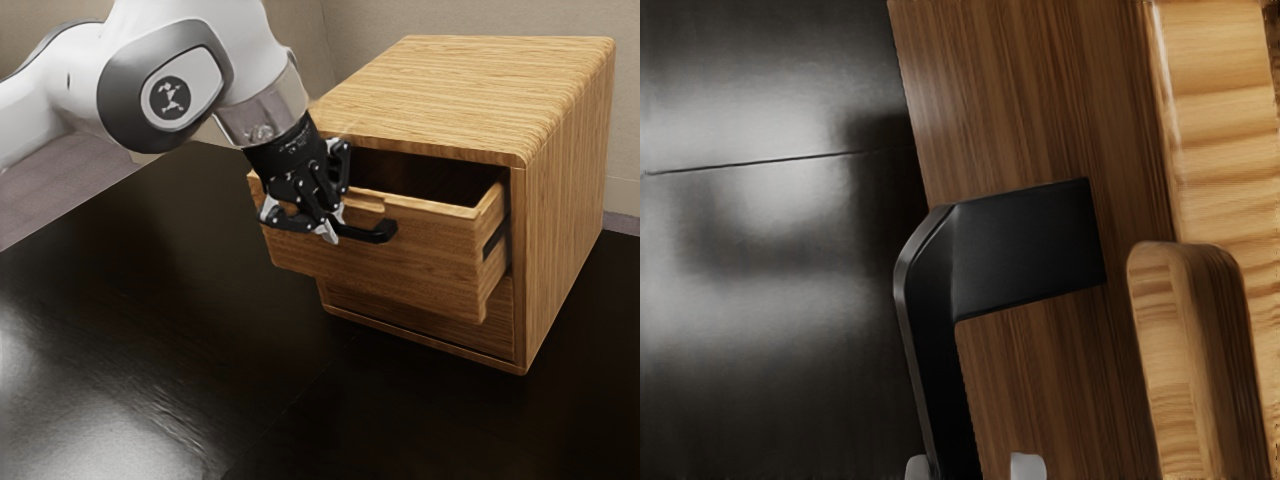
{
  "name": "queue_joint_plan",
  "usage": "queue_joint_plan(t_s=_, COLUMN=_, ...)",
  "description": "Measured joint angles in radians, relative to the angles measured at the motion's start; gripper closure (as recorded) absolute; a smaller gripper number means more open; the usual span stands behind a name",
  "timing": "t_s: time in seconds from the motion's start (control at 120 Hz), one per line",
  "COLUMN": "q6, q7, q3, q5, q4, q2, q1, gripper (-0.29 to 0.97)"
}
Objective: Pull the drawer handle with one arm to open the drawer
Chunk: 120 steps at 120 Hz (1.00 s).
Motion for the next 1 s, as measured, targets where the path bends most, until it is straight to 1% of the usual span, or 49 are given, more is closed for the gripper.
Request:
queue_joint_plan(t_s=0.442, q6=0.013, q7=-0.013, q3=-0.007, q5=-0.002, q4=-0.114, q2=-0.097, q1=-0.002, gripper=0.79)
queue_joint_plan(t_s=1.0, q6=0.020, q7=-0.035, q3=-0.024, q5=-0.003, q4=-0.221, q2=-0.201, q1=-0.003, gripper=0.79)
